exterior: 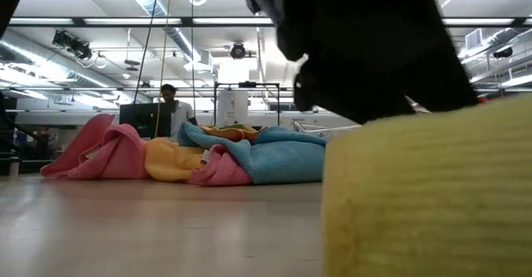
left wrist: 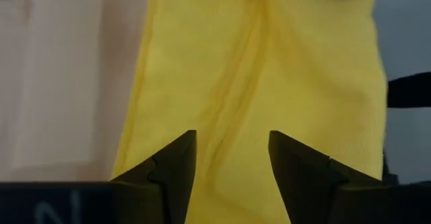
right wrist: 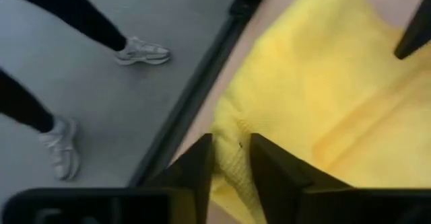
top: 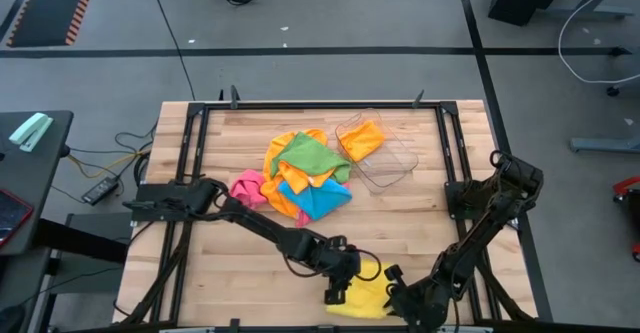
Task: Fold microfiber towels
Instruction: Fold the yellow towel
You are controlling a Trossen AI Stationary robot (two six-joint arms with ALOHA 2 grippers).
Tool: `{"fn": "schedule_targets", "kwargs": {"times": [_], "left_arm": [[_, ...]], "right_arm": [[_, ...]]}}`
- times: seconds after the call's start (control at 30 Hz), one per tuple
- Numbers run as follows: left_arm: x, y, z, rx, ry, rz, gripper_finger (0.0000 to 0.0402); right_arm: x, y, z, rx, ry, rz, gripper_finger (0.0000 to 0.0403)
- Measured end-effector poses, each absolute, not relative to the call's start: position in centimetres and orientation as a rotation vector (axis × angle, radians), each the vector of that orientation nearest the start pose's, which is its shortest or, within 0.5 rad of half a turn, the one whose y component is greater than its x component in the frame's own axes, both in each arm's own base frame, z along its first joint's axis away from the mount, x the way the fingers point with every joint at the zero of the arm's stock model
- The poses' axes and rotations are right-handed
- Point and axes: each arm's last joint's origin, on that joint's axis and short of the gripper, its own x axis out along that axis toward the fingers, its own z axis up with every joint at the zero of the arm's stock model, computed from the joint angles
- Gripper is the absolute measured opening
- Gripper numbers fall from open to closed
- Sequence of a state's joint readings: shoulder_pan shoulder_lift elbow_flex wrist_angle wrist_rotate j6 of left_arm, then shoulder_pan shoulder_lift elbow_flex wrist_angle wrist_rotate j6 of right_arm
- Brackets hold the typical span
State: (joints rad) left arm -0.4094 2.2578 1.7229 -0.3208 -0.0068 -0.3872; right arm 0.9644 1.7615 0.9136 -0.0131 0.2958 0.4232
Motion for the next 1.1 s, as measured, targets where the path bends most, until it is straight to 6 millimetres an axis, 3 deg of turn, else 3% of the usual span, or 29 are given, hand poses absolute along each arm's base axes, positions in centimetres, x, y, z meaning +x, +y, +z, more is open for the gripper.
{"fn": "schedule_targets", "kwargs": {"times": [0.23,0.67,0.9,1.1], "left_arm": [[45.3,-19.3,15.2,-0.154,0.937,-0.272,0.0183],[44.9,-20.0,14.2,-0.066,0.966,-0.327,0.0132],[44.6,-20.2,14.0,-0.084,0.998,-0.352,0.0084],[44.3,-21.0,14.0,-0.125,1.009,-0.358,0.0021]], "right_arm": [[19.9,28.2,15.5,-0.047,0.848,0.543,0.0164],[20.1,29.1,18.3,-0.167,0.918,0.490,0.0154],[19.9,27.5,17.2,-0.282,0.873,0.236,0.0136],[20.0,24.8,13.6,-0.191,0.873,0.163,0.0114]]}}
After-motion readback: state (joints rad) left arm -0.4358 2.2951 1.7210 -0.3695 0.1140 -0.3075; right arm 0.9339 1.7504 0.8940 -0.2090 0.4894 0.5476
